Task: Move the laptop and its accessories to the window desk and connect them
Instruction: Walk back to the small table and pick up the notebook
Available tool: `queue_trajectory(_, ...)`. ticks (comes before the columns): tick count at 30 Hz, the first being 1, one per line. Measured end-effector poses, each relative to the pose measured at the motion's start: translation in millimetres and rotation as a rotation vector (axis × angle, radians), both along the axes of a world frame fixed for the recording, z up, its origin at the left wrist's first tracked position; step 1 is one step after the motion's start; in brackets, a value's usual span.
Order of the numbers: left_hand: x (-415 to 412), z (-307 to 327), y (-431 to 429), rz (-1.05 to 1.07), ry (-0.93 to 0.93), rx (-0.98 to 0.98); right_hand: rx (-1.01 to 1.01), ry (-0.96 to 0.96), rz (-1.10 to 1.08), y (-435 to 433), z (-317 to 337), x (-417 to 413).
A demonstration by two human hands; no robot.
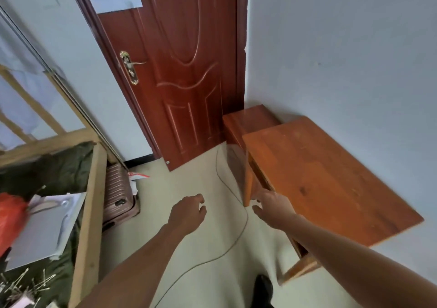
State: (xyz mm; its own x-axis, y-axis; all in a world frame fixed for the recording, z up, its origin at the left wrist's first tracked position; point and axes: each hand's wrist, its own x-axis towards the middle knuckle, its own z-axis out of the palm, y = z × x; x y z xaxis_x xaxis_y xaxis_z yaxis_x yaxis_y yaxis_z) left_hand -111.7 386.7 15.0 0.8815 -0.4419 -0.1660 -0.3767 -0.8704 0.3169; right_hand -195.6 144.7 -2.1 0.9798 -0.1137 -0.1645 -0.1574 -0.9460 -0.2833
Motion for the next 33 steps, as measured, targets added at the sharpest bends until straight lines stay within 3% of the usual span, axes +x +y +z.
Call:
queue_trajectory(11,224.8,-12.7,-89.3,0.027,0.012,-0.011,0.041,0.055,-0.008,-92.9,-32.8,253.7)
queue_trajectory(22,401.5,-34.0,-103.0,0.028,0.088,-0.012,0.065,0.124,-0.062,-109.5,-64.9,417.1)
queue_trajectory(27,504.3,-56.0,-108.3,-0.064,0.158,-0.026,0.136,0.168,-0.274,-101.4,-97.0,477.6)
queue_trajectory(33,634.5,-88.6,-139.3,-0.299,0.265,0.076,0.353,0.241,-0.728,-84.1,-140.4,523.6)
